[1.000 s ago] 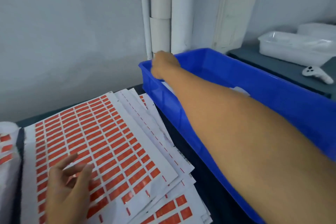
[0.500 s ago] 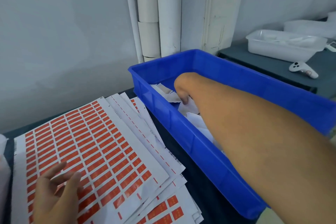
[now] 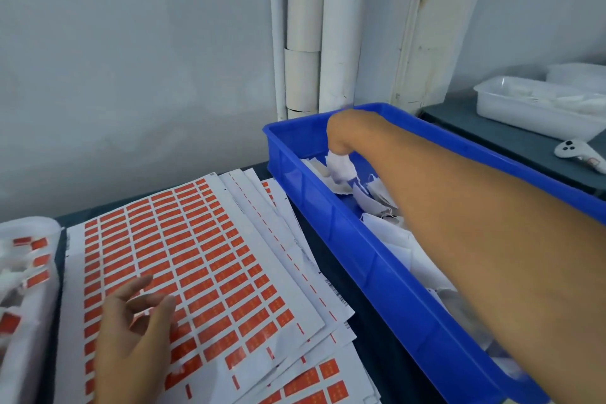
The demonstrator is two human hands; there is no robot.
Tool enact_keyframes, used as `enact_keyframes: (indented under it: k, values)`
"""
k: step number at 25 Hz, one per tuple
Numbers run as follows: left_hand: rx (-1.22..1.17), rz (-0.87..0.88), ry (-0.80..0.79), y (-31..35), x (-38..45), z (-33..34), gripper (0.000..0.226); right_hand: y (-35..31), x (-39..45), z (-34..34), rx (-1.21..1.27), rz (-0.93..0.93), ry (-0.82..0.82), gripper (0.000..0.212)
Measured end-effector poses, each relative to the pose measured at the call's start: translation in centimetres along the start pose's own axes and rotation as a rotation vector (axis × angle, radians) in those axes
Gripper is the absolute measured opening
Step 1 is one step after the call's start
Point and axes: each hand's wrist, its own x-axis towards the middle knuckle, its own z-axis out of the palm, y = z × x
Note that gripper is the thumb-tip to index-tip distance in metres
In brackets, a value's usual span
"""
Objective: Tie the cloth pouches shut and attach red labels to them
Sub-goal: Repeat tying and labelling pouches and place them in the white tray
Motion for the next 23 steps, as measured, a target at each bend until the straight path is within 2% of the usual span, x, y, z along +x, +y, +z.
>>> enact_keyframes:
  k: [3,4,6,9,12,15,18,20,23]
  values:
    - [0.034,0.020,0.005,-0.3,0.1,-0.3,0.022,-2.4,-1.1,-4.2,0.030,-0.098,0.072,0.020]
    - [0.042,0.030,-0.008,-0.4,0.1,-0.4,0.027,-3.3,-1.8,-5.7,0.064,-0.138,0.083,0.017]
    - [0.052,0.062,-0.025,-0.5,0.0,-0.7,0.042,-5.0,-3.4,-8.0,0.248,-0.211,0.128,0.010]
    - [0.009,0.066,-0.010,-0.8,0.0,-1.3,0.042,-8.2,-6.6,-8.3,0.516,-0.395,0.200,0.021]
    - [-0.034,0.047,-0.006,-0.6,0.1,-1.7,0.042,-12.1,-9.5,-6.1,0.703,-0.585,0.103,0.016]
    - [-0.066,0.041,0.026,-0.6,0.0,-2.2,0.046,-15.7,-11.3,-3.0,0.718,-0.779,-0.008,0.012]
    - [-0.108,0.139,0.093,-0.2,-0.4,-2.7,0.044,-18.1,-12.0,0.8,0.780,-0.884,-0.142,0.010]
    - [-0.195,0.168,-0.007,-0.1,-0.6,-3.0,0.058,-19.0,-12.1,3.0,0.826,-0.917,-0.185,0.012]
    - [-0.247,0.143,-0.121,-0.6,-0.2,-2.6,0.053,-19.9,-12.0,5.8,0.935,-0.907,-0.202,0.013]
